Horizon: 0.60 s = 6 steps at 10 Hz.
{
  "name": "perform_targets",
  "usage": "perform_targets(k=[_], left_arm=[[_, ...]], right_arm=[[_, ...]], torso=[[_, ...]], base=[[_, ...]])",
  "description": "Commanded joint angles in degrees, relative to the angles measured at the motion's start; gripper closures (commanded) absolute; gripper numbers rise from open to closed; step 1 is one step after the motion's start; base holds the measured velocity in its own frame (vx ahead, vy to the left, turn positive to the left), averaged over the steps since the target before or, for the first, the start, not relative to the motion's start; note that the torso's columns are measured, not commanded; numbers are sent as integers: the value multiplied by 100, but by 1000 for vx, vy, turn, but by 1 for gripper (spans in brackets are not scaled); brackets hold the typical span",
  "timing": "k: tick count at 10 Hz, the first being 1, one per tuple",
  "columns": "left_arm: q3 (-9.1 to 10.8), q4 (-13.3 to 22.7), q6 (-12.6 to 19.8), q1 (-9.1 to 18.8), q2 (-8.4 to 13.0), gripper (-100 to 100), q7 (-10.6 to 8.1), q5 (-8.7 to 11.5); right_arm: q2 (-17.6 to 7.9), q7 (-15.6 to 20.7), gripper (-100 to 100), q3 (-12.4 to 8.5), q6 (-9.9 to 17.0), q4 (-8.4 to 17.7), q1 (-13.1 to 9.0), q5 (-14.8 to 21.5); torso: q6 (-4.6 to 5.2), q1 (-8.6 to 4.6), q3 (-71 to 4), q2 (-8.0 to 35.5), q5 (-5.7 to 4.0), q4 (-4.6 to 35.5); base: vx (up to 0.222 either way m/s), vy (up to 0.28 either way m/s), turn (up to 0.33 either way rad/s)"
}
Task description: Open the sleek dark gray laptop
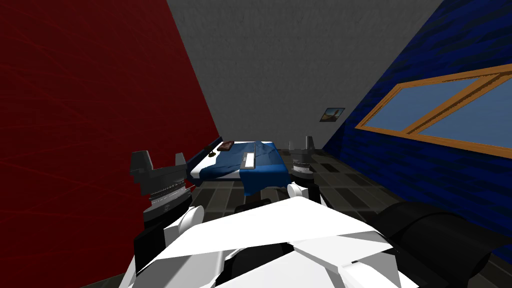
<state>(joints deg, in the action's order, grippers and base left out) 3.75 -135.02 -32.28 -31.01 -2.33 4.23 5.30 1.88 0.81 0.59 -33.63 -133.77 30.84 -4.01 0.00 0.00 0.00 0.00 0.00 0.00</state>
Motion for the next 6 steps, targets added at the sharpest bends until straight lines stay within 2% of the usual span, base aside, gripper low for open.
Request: perform_targets(k=[1,6], left_arm=[[0,0,0,0,0,0,0,0],[0,-1,0,0,0,0,0,0]], right_arm=[[0,0,0,0,0,0,0,0],[0,0,0,0,0,-1,0,0]], torso=[[0,0,-467,232,0,235],[0,0,-4536,2269,0,2268]], base=[[0,0,0],[0,0,0]])
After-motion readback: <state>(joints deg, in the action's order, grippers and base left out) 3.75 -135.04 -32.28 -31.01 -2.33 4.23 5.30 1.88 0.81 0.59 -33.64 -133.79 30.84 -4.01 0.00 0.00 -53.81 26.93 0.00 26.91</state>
